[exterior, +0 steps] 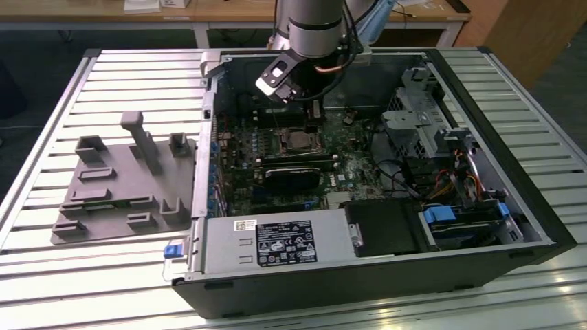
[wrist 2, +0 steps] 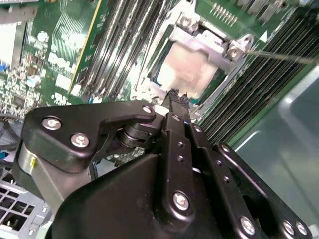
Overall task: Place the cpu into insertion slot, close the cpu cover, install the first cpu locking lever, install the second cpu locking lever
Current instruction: 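Close the cpu cover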
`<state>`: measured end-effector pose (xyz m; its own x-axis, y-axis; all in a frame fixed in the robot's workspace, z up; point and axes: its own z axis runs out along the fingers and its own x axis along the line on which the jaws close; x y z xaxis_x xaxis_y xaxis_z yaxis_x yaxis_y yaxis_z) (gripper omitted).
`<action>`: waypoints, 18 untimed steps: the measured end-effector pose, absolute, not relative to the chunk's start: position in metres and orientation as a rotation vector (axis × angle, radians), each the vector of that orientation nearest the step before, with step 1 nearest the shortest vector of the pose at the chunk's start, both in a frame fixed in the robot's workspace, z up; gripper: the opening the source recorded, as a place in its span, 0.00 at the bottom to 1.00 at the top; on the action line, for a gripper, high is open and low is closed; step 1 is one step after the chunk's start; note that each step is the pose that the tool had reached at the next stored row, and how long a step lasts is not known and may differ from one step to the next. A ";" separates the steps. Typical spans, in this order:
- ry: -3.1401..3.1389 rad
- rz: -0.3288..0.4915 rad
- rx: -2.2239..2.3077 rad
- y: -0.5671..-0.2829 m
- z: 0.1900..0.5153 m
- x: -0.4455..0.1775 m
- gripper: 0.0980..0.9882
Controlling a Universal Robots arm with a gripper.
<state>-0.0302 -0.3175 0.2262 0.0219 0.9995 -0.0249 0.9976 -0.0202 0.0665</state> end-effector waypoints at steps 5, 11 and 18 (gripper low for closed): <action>2.152 0.045 2.198 -0.318 0.225 -0.041 0.00; 2.152 0.045 2.198 -0.318 0.223 -0.048 0.00; 2.157 0.045 2.193 -0.318 0.223 -0.049 0.00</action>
<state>-0.0494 -0.3177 0.2228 0.0173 0.9995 -0.0250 0.9976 -0.0156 0.0671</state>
